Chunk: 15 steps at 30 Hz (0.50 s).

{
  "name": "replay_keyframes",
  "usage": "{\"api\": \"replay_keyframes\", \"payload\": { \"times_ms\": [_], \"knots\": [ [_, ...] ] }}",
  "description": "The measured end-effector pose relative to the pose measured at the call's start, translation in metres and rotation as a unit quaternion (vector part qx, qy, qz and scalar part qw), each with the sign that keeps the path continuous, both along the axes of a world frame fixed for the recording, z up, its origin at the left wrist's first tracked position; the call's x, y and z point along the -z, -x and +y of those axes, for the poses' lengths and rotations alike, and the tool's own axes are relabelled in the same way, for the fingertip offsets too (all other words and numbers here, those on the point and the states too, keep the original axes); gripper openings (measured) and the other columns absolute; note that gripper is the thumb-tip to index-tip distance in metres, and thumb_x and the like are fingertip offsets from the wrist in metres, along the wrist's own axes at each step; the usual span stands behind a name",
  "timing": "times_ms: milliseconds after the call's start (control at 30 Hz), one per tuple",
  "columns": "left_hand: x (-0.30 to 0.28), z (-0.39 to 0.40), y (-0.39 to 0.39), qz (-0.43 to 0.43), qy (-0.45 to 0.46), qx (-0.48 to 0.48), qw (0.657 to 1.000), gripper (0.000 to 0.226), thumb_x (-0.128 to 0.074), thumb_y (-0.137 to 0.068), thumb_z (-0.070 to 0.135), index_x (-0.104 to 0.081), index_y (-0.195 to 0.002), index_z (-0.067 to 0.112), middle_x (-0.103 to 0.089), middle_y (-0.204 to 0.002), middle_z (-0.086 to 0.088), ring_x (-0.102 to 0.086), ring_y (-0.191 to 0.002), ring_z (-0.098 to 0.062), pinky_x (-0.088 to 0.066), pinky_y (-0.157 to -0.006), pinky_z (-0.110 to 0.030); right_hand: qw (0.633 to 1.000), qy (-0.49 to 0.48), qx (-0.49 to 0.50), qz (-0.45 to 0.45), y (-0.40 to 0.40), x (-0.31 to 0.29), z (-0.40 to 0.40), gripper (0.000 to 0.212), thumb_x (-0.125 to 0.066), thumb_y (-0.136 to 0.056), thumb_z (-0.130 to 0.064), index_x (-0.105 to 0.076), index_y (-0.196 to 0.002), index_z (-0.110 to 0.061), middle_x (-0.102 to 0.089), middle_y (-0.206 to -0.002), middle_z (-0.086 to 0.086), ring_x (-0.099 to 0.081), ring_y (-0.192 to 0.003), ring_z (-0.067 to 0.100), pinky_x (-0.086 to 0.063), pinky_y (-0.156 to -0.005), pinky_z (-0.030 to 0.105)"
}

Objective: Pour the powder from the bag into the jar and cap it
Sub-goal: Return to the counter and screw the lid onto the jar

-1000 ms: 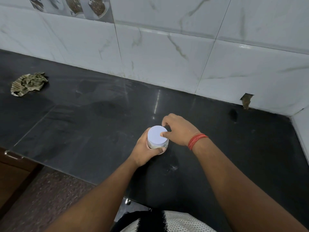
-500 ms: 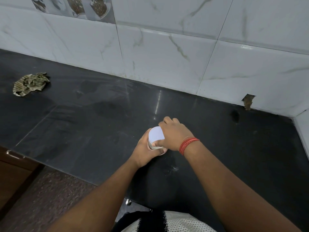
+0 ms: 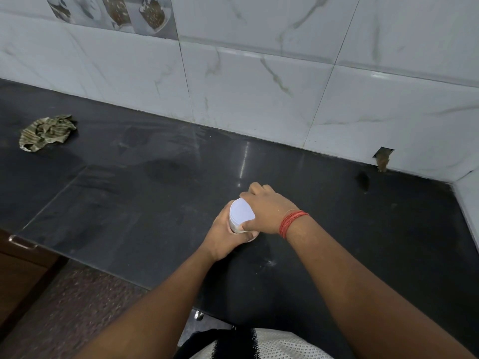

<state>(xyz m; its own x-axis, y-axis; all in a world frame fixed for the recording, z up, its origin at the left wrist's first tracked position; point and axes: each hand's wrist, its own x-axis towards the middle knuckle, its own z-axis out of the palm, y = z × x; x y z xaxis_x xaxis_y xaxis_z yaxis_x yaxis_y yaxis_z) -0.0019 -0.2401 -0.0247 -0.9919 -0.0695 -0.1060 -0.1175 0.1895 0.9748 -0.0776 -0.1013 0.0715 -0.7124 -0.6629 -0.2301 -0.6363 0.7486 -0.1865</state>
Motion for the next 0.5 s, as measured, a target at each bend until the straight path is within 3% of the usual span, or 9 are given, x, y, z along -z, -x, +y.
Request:
{"api": "replay_keyframes", "payload": {
  "times_ms": [167, 500],
  "knots": [
    [-0.001, 0.001, 0.001, 0.0, 0.004, -0.003, 1.0, 0.08, -0.092, -0.073, 0.023, -0.05, -0.139, 0.039, -0.065, -0.136, 0.009, -0.06, -0.129, -0.013, -0.051, -0.108, -0.046, 0.998, -0.006, -0.053, -0.026, 0.005, -0.001, 0.003, 0.069, -0.072, -0.084, -0.031, -0.042, -0.145, -0.022, -0.044, -0.139, -0.002, -0.042, -0.121, 0.024, -0.048, -0.097, 0.043],
    [0.005, 0.003, 0.002, -0.007, -0.006, -0.016, 1.0, 0.078, -0.089, -0.074, 0.009, -0.051, -0.139, 0.032, -0.066, -0.133, 0.004, -0.063, -0.126, -0.018, -0.054, -0.105, -0.051, 0.999, 0.022, -0.015, 0.027, -0.007, 0.012, 0.007, 0.073, -0.066, -0.088, -0.04, -0.034, -0.152, -0.024, -0.04, -0.145, -0.003, -0.038, -0.129, 0.024, -0.037, -0.107, 0.046]
  ]
}}
